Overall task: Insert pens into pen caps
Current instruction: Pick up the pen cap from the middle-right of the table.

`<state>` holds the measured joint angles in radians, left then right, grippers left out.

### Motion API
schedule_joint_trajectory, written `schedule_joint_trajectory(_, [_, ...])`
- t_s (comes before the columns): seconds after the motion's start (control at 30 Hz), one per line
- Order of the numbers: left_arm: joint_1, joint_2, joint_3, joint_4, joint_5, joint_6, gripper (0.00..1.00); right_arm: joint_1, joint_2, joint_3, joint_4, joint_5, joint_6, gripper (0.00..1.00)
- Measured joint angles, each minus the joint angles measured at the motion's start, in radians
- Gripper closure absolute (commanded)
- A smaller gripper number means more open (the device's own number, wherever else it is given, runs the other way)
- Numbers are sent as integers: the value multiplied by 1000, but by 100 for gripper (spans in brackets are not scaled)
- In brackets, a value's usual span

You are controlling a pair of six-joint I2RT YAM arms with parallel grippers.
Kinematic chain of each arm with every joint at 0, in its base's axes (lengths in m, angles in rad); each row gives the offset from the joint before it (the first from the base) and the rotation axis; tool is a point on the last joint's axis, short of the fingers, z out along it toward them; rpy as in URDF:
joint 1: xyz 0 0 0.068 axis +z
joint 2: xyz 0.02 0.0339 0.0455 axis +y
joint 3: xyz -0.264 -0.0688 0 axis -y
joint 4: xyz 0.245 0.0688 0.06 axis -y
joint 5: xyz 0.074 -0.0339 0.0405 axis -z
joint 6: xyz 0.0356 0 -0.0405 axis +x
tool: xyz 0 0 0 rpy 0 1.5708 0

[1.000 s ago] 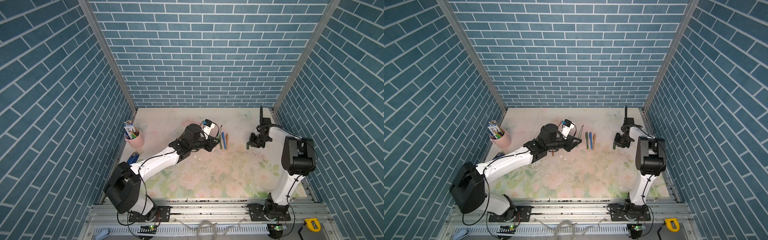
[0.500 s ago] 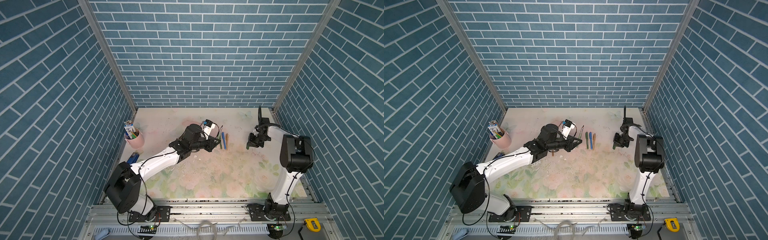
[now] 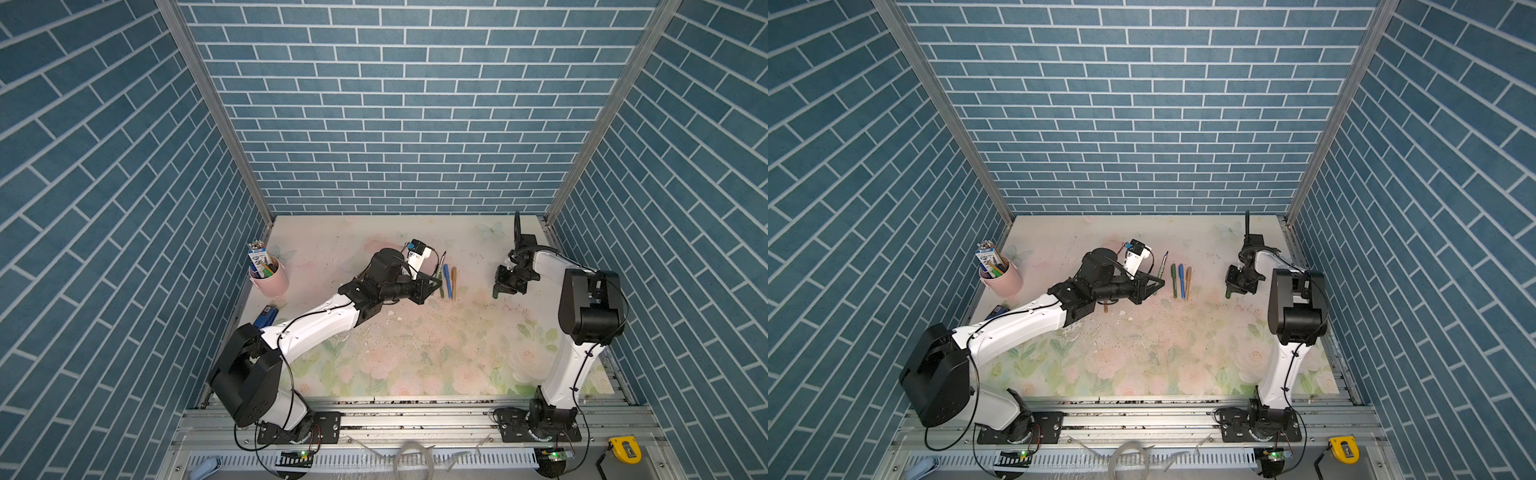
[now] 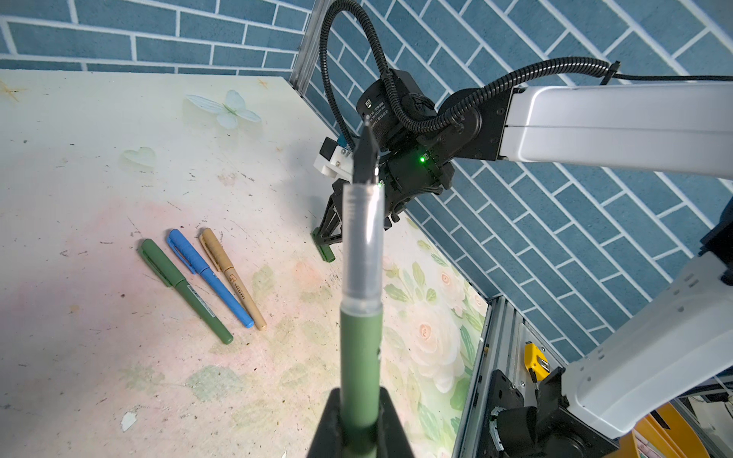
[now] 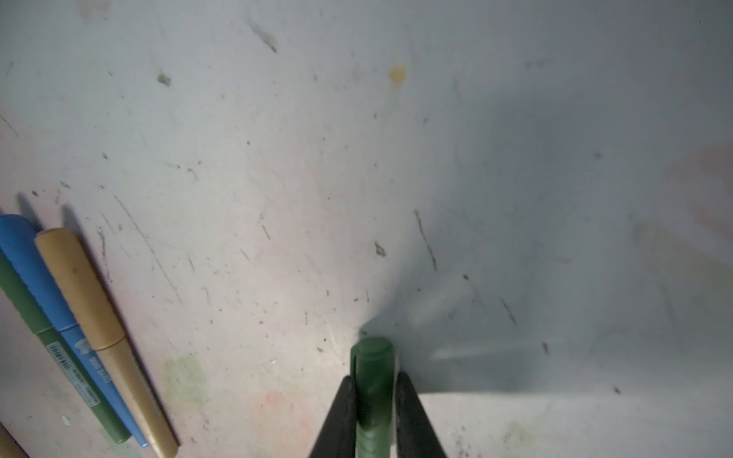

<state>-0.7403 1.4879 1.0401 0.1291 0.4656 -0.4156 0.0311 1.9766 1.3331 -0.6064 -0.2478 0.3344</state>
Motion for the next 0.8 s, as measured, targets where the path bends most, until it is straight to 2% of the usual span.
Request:
schedule_joint_trajectory(0.33, [0, 0, 0, 0, 0, 0, 100, 15, 10, 16, -6, 28, 0, 84])
schedule_joint_trajectory(0.8, [-4, 0, 0, 0, 0, 0, 100, 83, -2, 10, 18, 80, 1, 86])
